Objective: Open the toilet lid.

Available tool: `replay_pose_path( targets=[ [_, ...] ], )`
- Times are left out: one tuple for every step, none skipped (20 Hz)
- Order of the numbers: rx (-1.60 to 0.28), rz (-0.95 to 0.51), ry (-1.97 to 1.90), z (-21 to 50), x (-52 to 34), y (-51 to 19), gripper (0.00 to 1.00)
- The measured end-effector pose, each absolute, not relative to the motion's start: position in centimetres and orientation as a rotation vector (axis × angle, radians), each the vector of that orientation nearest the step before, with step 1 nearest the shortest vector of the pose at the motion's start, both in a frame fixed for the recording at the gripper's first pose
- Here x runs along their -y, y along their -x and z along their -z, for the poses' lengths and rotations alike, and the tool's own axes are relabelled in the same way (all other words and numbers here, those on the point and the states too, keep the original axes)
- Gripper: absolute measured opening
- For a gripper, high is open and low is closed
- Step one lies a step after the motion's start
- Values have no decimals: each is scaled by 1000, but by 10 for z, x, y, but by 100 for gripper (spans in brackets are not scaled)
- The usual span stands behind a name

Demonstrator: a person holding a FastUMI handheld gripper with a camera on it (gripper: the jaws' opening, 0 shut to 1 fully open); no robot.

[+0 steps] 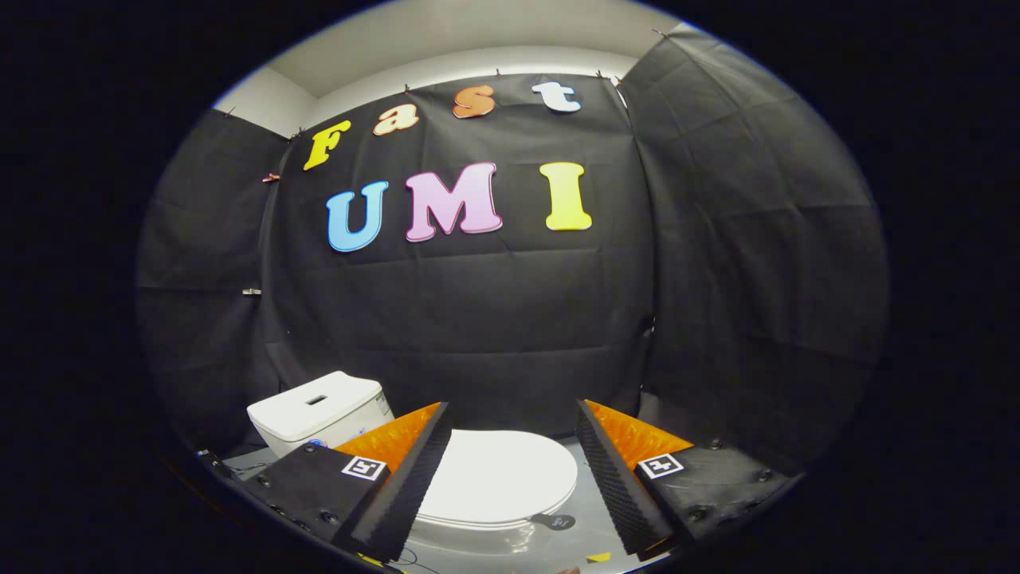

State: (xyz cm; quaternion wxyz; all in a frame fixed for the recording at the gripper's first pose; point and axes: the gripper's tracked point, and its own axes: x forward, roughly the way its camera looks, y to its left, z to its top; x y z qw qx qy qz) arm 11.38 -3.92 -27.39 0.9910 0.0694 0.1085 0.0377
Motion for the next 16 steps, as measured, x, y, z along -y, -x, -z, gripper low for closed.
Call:
replay_pose_path(
  targets=[
    [-257, -79, -150, 298, 45, -119, 99],
    [-297, -77, -157, 319, 52, -122, 99],
    [-333, -75, -175, 338, 57, -125, 100],
    [-365, -70, -197, 353, 63, -128, 99],
    [-400, -65, -221, 369, 68, -131, 99],
    [-431, -59, -247, 385, 72, -132, 100],
    [-456, -54, -274, 398, 76, -135, 99],
    [-474, -47, -300, 411, 80, -137, 99],
    [-492, -39, -326, 423, 83, -140, 99],
    [-513, -30, -352, 436, 86, -144, 99],
    [-533, -19, -380, 447, 89, -143, 99],
    [-553, -6, -411, 461, 91, -144, 99],
    [-578, 7, -446, 475, 97, -143, 99],
    [-606, 21, -484, 490, 99, -143, 99],
    [-634, 33, -530, 505, 103, -142, 99],
    [-668, 48, -578, 520, 105, -141, 99]
  ],
)
